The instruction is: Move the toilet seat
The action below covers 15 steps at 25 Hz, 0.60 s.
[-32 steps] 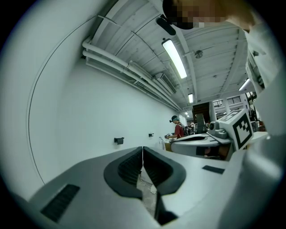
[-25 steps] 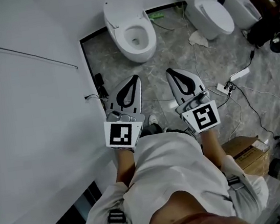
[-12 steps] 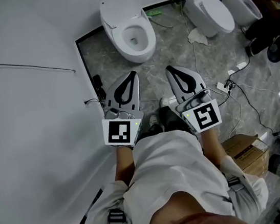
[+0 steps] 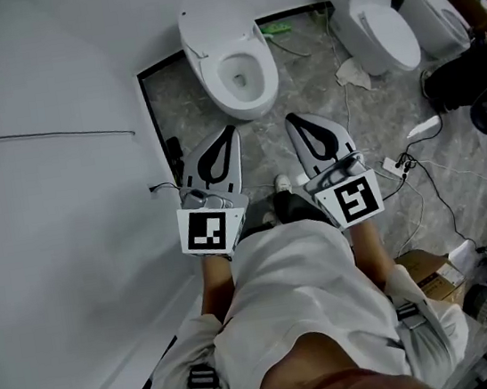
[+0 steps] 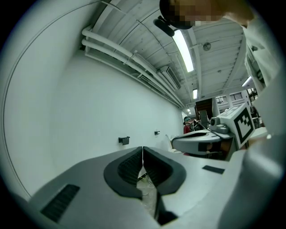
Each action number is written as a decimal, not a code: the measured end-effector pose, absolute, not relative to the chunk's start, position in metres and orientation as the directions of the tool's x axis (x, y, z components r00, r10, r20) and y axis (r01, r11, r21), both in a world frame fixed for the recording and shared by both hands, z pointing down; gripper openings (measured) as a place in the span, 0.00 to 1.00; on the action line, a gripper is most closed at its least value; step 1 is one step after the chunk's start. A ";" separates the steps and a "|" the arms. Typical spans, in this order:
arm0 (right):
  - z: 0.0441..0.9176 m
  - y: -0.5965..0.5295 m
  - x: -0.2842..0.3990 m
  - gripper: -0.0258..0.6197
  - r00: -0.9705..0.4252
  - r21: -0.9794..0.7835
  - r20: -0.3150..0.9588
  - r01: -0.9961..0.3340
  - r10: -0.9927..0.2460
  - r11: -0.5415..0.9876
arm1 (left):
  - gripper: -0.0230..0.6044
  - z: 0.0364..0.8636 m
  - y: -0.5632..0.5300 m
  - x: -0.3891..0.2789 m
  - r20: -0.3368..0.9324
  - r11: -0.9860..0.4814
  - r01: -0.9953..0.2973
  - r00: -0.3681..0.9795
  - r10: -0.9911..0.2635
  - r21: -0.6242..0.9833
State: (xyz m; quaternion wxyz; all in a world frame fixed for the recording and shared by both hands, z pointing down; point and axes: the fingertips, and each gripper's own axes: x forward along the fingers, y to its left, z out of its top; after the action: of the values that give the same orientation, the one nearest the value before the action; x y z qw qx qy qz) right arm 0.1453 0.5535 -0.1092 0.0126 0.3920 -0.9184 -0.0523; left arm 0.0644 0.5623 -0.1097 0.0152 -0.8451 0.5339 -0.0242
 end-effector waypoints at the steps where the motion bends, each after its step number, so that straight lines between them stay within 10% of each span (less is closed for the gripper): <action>1: -0.110 0.544 0.147 0.07 -0.697 0.105 -0.020 -0.715 -0.717 0.691 | 0.07 -0.110 0.553 0.066 0.026 -0.425 -0.904 0.424 -0.905 -0.054; 15: -0.107 0.451 0.176 0.07 -0.751 0.123 0.001 -0.655 -0.660 0.745 | 0.07 -0.114 0.468 0.095 0.022 -0.344 -0.937 0.343 -0.939 -0.068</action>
State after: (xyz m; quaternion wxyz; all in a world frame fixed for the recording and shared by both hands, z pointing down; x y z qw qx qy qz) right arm 0.1762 0.4514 -0.1071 0.0222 0.3522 -0.9339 -0.0576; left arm 0.0946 0.4685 -0.1145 0.0214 -0.8192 0.5723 -0.0286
